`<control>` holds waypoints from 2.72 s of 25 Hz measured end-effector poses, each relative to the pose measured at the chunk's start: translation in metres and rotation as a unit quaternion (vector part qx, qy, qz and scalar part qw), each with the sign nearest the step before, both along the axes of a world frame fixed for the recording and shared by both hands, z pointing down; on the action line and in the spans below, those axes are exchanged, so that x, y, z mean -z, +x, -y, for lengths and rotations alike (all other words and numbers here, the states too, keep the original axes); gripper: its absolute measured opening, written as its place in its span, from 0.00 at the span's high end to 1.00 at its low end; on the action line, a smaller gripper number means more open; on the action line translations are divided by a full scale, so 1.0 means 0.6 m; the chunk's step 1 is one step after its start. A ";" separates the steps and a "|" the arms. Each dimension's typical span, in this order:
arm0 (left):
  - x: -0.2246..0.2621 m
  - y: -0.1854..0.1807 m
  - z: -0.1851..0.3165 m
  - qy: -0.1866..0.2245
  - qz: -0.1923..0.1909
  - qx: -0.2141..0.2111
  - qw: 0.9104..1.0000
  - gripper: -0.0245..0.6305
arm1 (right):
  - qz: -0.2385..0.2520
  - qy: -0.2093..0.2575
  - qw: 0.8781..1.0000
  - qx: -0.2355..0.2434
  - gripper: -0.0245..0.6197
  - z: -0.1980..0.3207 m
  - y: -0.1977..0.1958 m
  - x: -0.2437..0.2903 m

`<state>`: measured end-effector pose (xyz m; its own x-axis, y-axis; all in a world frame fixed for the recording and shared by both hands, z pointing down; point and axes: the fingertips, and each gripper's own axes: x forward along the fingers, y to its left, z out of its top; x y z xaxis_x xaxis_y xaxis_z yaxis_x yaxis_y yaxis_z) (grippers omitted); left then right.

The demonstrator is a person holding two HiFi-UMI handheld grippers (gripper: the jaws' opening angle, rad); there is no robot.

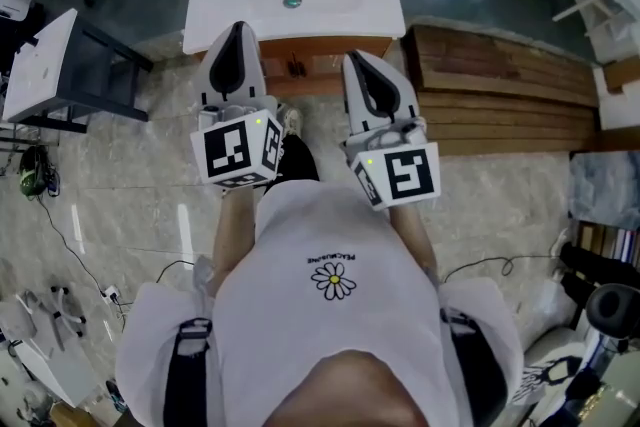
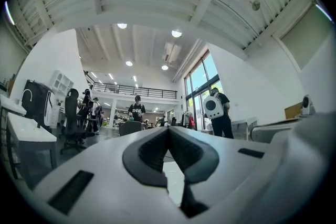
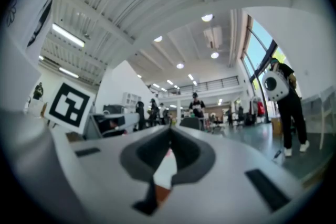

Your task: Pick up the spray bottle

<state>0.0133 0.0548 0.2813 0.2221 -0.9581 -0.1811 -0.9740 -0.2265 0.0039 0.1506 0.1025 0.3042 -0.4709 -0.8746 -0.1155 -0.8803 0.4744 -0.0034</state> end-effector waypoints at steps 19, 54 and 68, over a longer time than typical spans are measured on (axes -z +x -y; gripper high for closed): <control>-0.003 -0.105 0.336 -0.018 -0.076 -0.048 0.996 0.93 | -0.020 -0.046 0.999 -0.009 0.92 0.304 -0.151 -0.002; -0.024 -0.201 0.513 -0.014 -0.005 0.020 1.000 0.93 | 0.009 -0.051 0.998 -0.021 0.92 0.542 -0.176 -0.007; -0.016 -0.230 0.511 -0.010 0.006 0.090 0.996 0.93 | -0.007 -0.069 0.996 0.047 0.91 0.568 -0.192 -0.028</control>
<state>-0.1248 -0.2519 0.2906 0.0490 -0.9860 -0.1591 -0.9988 -0.0488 -0.0052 0.0354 -0.2384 0.3211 -0.5516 -0.8340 0.0111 -0.8329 0.5500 -0.0618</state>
